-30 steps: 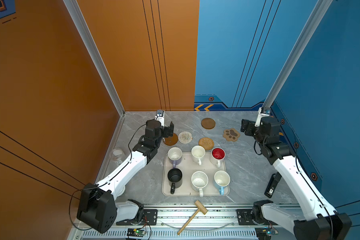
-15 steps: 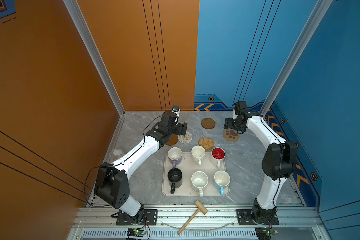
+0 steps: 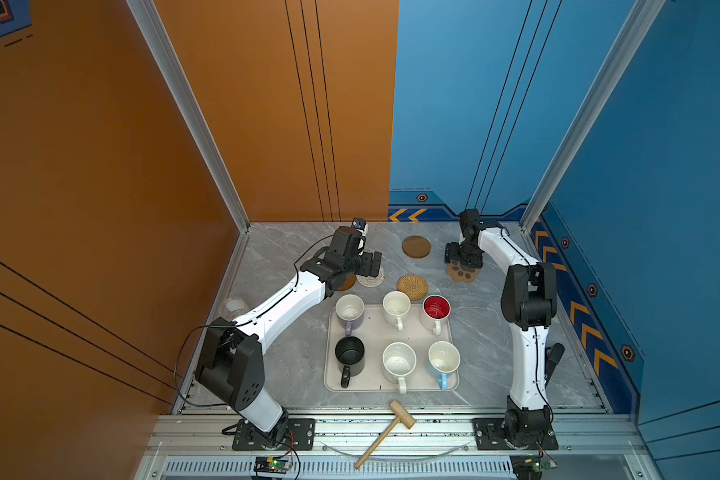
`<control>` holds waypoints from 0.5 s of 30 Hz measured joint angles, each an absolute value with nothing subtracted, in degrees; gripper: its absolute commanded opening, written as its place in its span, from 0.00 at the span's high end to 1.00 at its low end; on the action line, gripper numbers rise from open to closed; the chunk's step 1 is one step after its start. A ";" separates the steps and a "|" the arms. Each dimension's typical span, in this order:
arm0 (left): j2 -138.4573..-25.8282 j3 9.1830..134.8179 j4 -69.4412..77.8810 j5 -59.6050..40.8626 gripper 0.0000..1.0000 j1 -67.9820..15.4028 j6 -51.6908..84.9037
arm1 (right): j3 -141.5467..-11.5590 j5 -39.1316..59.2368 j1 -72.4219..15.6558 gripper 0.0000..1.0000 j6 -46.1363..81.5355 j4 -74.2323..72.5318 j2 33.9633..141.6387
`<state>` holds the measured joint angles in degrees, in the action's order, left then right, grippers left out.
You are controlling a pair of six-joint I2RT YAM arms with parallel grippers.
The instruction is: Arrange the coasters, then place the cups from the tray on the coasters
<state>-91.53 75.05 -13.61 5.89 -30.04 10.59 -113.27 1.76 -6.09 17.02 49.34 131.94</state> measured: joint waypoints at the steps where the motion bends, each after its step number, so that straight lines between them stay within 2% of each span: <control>1: -91.53 75.05 -13.61 5.89 0.02 -30.09 10.61 | -113.45 1.74 -6.11 0.18 17.02 49.56 132.66; 15: -91.53 75.05 -13.61 5.91 0.02 -30.09 10.61 | -115.24 -2.85 -6.44 0.18 16.75 52.21 134.67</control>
